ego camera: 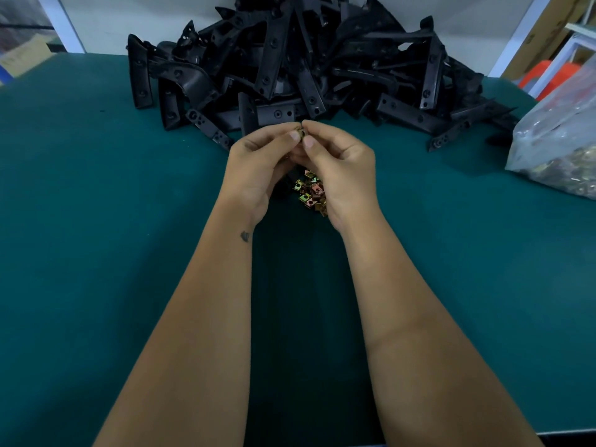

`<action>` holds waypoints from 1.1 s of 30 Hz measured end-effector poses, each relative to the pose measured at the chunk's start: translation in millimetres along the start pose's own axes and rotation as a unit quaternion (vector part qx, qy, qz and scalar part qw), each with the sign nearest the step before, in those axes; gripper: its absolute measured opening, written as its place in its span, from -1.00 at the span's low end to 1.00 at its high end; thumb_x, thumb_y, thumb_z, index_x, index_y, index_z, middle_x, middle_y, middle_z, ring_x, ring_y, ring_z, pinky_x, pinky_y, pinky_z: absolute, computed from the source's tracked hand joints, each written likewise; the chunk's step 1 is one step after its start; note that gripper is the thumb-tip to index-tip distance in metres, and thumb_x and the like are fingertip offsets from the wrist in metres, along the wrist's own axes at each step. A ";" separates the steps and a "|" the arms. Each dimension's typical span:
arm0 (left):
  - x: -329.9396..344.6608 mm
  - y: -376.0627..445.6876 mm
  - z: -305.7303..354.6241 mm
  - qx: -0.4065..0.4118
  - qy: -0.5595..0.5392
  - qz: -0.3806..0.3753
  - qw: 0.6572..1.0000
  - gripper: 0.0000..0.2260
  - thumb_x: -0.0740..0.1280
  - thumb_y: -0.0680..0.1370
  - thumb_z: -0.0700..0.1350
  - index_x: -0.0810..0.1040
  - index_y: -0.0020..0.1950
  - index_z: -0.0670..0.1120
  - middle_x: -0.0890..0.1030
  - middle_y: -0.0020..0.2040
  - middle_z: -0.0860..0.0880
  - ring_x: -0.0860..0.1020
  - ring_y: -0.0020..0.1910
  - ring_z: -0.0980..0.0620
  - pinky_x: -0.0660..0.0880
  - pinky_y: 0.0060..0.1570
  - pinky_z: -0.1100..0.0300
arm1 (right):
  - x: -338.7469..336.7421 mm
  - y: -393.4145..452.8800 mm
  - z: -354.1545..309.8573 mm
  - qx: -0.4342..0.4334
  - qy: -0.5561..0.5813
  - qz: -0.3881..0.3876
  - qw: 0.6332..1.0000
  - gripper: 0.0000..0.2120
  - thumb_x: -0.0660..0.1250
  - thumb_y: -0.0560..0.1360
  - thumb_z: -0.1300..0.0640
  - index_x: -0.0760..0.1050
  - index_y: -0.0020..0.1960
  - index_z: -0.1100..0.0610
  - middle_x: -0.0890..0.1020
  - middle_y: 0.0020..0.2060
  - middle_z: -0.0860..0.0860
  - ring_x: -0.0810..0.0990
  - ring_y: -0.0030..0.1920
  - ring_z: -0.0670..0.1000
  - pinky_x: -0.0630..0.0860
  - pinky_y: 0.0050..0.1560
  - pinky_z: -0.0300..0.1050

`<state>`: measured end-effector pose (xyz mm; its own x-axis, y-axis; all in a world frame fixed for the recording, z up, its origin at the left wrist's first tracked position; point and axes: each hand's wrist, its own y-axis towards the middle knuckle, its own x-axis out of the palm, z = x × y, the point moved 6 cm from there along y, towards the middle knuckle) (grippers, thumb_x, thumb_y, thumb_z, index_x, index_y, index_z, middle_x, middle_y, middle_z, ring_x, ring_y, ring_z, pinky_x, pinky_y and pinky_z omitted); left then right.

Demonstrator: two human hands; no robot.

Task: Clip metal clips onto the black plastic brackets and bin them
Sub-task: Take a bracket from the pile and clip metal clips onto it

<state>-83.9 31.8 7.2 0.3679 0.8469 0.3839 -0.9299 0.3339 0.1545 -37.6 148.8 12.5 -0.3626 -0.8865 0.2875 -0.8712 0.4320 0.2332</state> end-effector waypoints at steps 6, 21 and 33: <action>0.1 -1.1 -1.6 -0.011 -0.013 0.020 1.000 -0.88 0.33 0.57 -0.31 0.62 0.07 -0.25 0.66 -0.07 -0.17 0.64 -0.06 -0.03 0.59 0.13 0.07 | -0.9 -0.5 -0.5 -0.013 -0.054 0.000 0.998 -0.80 0.35 0.54 0.37 0.61 0.14 0.30 0.70 -0.03 0.17 0.71 -0.01 0.07 0.63 0.03 -0.10; -1.1 -1.8 -3.1 -0.021 -0.013 0.030 0.999 -0.87 0.36 0.55 -0.33 0.64 0.03 -0.17 0.72 -0.14 -0.04 0.68 -0.10 0.08 0.59 -0.03 0.25 | -2.1 -7.5 -15.1 -0.110 -0.243 0.072 0.961 -0.86 0.40 0.49 0.27 0.69 0.00 0.17 0.71 -0.16 -0.06 0.67 -0.11 -0.11 0.62 0.01 -0.13; -1.6 -2.3 -2.6 -0.020 -0.007 0.040 0.999 -0.88 0.38 0.54 -0.33 0.65 0.04 -0.19 0.71 -0.15 -0.06 0.68 -0.12 0.07 0.61 0.05 0.19 | 6.6 -16.0 -27.0 -0.221 -0.357 0.080 0.904 -0.88 0.38 0.50 0.29 0.69 -0.03 0.22 0.68 -0.16 0.04 0.63 -0.14 -0.03 0.56 -0.06 -0.16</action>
<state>-82.3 30.7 3.9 0.2927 0.8654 0.4067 -0.9553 0.2826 0.0862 -17.2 140.5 35.8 -0.7311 -0.6195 -0.2857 -0.6285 0.4486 0.6354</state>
